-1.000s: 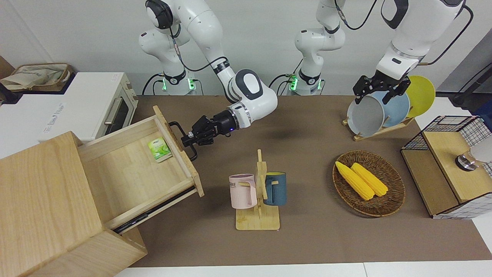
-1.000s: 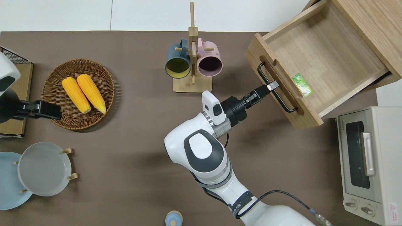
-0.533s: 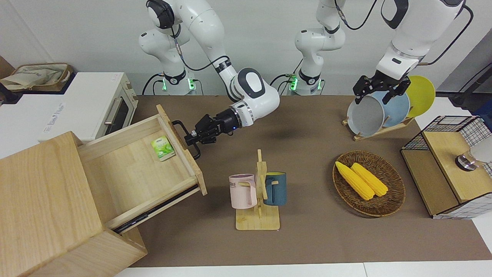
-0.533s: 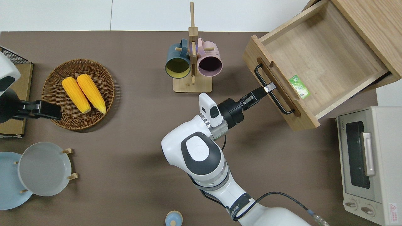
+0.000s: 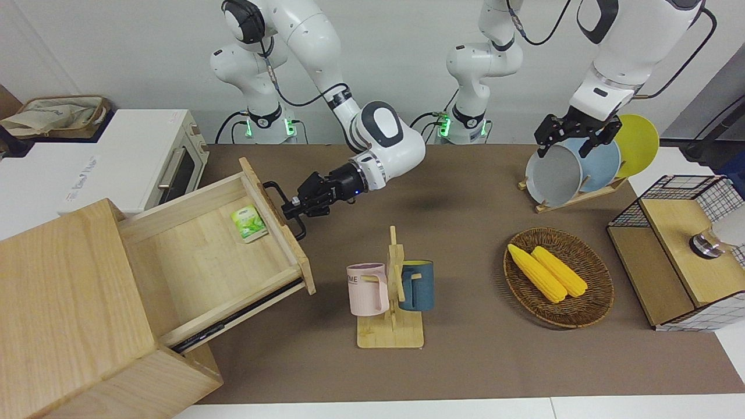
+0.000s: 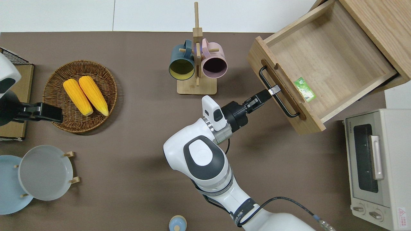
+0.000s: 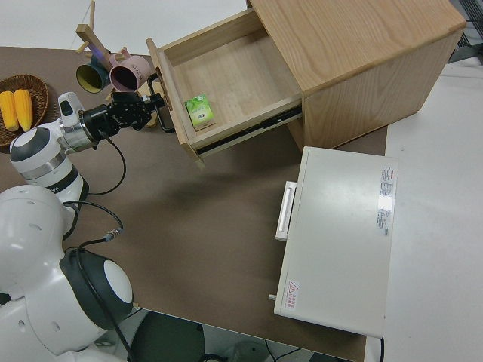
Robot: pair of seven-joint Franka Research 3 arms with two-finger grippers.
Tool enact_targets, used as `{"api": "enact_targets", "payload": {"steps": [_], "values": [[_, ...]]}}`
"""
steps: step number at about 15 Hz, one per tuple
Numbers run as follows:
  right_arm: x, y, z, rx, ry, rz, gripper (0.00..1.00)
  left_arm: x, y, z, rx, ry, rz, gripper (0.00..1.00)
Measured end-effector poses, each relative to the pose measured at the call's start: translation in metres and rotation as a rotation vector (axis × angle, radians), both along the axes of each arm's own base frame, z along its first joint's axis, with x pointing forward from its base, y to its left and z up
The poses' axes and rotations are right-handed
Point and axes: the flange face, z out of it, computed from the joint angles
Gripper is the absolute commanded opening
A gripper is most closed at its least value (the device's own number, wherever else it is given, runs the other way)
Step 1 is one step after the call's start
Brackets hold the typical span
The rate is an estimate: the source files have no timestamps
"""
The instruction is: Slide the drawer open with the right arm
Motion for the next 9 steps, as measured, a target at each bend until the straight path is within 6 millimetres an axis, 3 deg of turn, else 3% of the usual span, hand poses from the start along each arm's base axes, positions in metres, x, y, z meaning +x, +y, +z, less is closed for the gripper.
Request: {"api": "enact_targets", "payload": {"steps": [1,2,9], "values": [[-0.0005,0.002,-0.0002,0.001,0.005,0.007,0.841,0.0,0.0,0.0,0.0,0.0,0.0,0.99],[-0.0018,0.0043,-0.0003,0.002,0.006,0.011,0.974,0.0,0.0,0.0,0.0,0.0,0.0,0.99],[-0.0044,0.009,-0.0013,0.001,0.008,0.019,0.979,0.0,0.0,0.0,0.0,0.0,0.0,0.99]]}}
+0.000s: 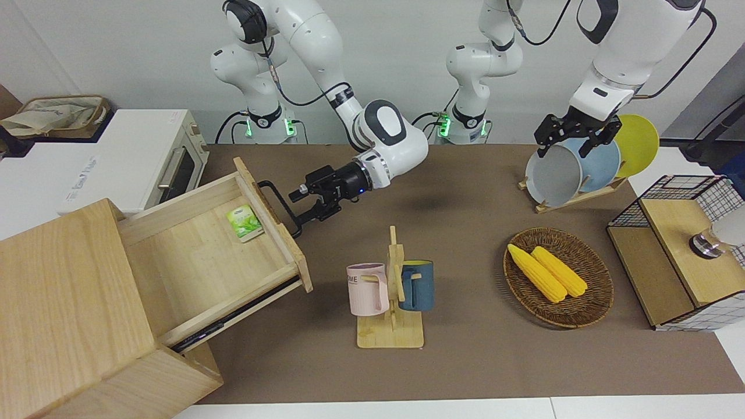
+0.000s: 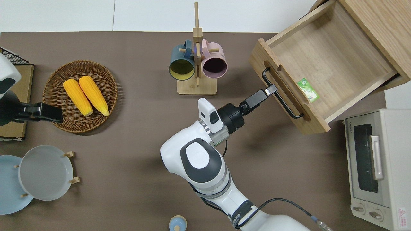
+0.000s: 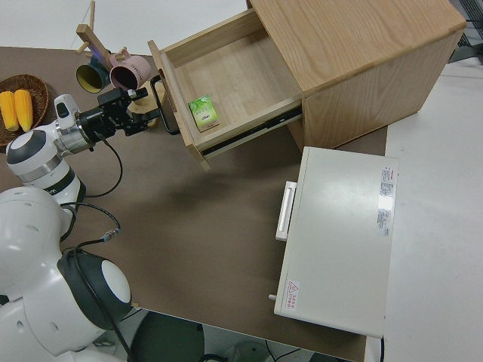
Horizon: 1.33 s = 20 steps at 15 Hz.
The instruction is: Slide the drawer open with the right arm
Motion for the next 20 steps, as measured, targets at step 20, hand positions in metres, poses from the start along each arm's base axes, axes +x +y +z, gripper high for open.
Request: {"api": "enact_targets", "payload": {"steps": [20], "values": [[-0.012,-0.016,0.206,0.887,0.282,-0.197,0.979,0.0,0.0,0.0,0.0,0.0,0.0,0.99]]}}
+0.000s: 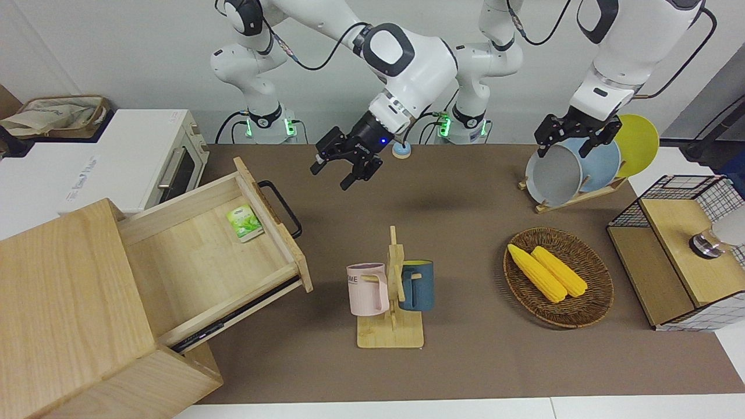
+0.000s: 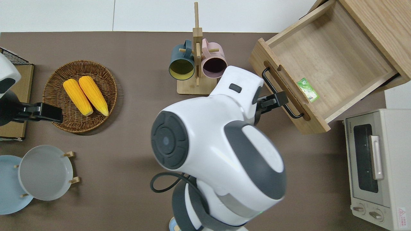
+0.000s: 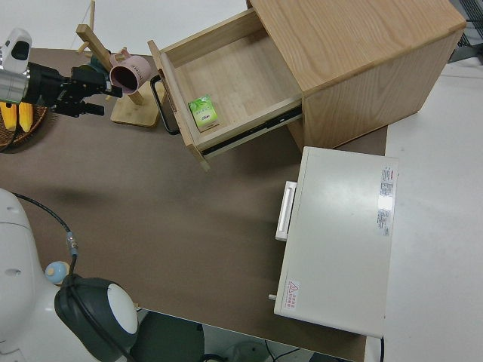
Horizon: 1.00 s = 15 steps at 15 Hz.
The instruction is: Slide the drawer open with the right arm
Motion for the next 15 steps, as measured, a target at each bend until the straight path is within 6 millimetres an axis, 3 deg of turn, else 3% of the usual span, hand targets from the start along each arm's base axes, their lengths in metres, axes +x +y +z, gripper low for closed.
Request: {"api": "enact_targets", "payload": {"steps": [2,4,5,7,10,13,15], "values": [[0.0,-0.043,0.033,0.137,0.053,-0.035,0.979,0.0,0.0,0.0,0.0,0.0,0.0,0.99],[0.004,-0.082,0.05,0.258,0.104,-0.067,0.979,0.0,0.0,0.0,0.0,0.0,0.0,0.99],[0.007,-0.098,0.055,0.305,0.123,-0.077,0.979,0.0,0.0,0.0,0.0,0.0,0.0,0.99],[0.016,-0.16,0.07,0.438,0.165,-0.108,0.979,0.0,0.0,0.0,0.0,0.0,0.0,0.99],[0.028,-0.232,0.073,0.549,0.202,-0.117,0.979,0.0,0.0,0.0,0.0,0.0,0.0,1.0],[0.035,-0.275,0.061,0.605,0.23,-0.141,0.981,0.0,0.0,0.0,0.0,0.0,0.0,0.99],[0.041,-0.279,0.053,0.609,0.225,-0.147,0.981,0.0,0.0,0.0,0.0,0.0,0.0,0.99]]}}
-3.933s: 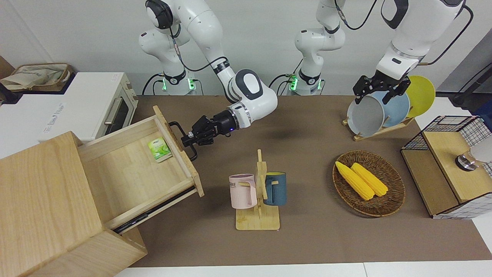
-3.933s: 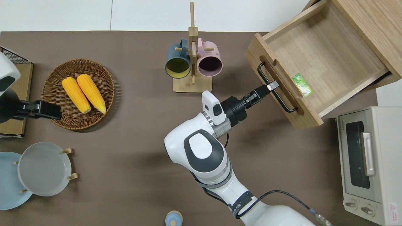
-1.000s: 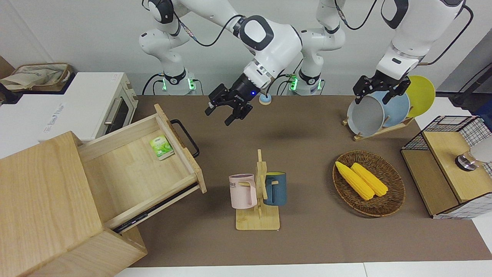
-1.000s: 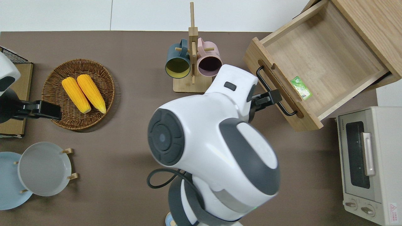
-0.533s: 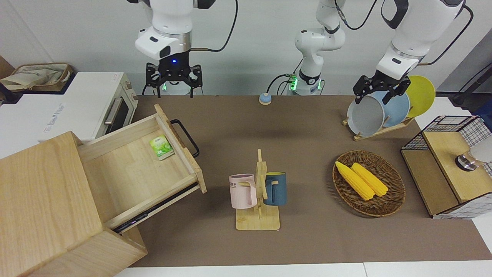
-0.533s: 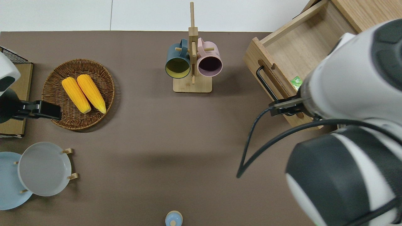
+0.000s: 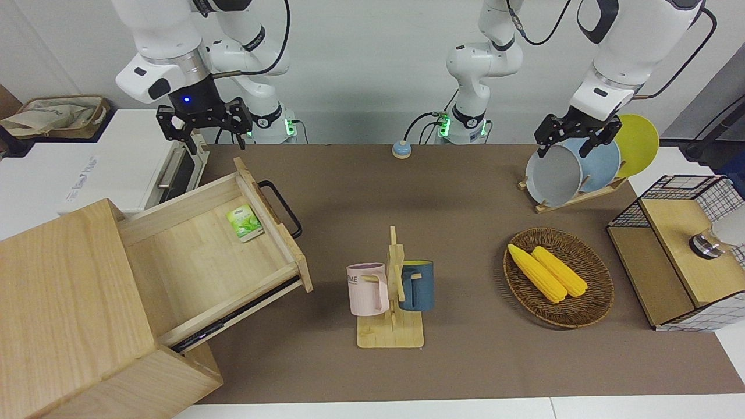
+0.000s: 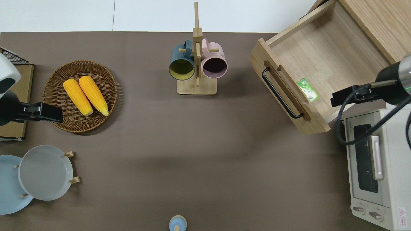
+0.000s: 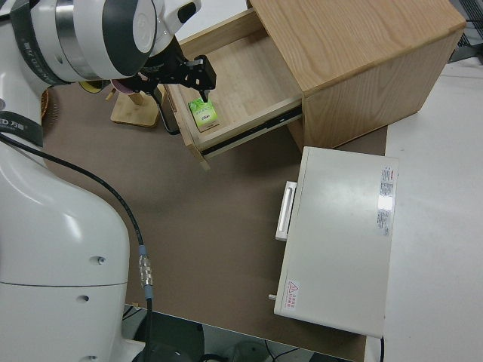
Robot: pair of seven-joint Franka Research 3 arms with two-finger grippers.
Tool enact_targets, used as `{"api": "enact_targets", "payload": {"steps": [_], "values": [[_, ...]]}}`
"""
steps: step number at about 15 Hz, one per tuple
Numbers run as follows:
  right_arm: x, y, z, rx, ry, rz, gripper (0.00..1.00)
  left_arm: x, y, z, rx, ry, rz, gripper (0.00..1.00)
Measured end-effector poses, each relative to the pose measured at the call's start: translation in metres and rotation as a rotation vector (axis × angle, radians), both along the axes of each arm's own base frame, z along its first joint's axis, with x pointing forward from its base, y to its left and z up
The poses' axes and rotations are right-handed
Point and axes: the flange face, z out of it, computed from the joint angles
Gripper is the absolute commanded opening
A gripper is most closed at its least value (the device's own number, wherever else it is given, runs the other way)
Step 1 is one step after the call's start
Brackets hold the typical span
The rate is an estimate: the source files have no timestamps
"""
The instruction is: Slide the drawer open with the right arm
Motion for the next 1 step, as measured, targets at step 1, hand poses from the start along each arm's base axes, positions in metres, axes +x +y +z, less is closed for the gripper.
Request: {"api": "enact_targets", "payload": {"steps": [1], "values": [[0.0017,0.0009,-0.0033,0.001,0.003,0.002,0.981,0.0,0.0,0.0,0.0,0.0,0.0,0.99]]}}
